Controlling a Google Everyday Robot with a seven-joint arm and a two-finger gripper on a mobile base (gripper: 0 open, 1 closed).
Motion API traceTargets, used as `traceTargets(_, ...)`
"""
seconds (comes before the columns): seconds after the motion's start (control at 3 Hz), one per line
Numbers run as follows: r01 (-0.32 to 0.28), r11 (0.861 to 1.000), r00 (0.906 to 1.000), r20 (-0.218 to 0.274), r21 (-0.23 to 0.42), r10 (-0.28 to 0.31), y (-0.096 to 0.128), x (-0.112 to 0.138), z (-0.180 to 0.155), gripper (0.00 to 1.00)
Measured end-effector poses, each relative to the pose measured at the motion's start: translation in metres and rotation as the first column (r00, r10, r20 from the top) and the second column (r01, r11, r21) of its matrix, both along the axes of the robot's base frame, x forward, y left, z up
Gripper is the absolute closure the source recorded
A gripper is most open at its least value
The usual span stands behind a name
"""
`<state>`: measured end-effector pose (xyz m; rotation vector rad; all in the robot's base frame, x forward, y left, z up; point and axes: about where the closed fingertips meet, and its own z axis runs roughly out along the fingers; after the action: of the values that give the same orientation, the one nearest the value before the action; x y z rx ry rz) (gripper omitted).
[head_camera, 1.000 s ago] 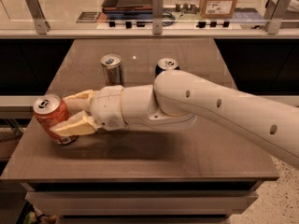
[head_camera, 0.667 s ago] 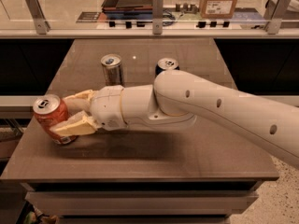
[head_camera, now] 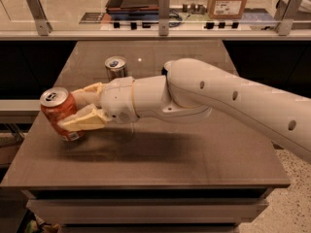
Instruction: Pick coke can
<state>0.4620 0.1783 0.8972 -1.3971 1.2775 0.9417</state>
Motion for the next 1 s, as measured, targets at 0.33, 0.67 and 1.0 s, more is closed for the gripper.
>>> traceTargets(0.33,-0.004,1.000,0.9999,0.014,0.021,0.003,-0.008,0.013,0.020,1.00)
traceTargets(0.67,-0.033,0.998,0.9977,0.060,0.053,0.030,-0.005,0.023,0.044,1.00)
traceTargets(1.0,-0.063,0.996,0.9918,0.115,0.061,0.056,0.001,0.025,0.070,1.00)
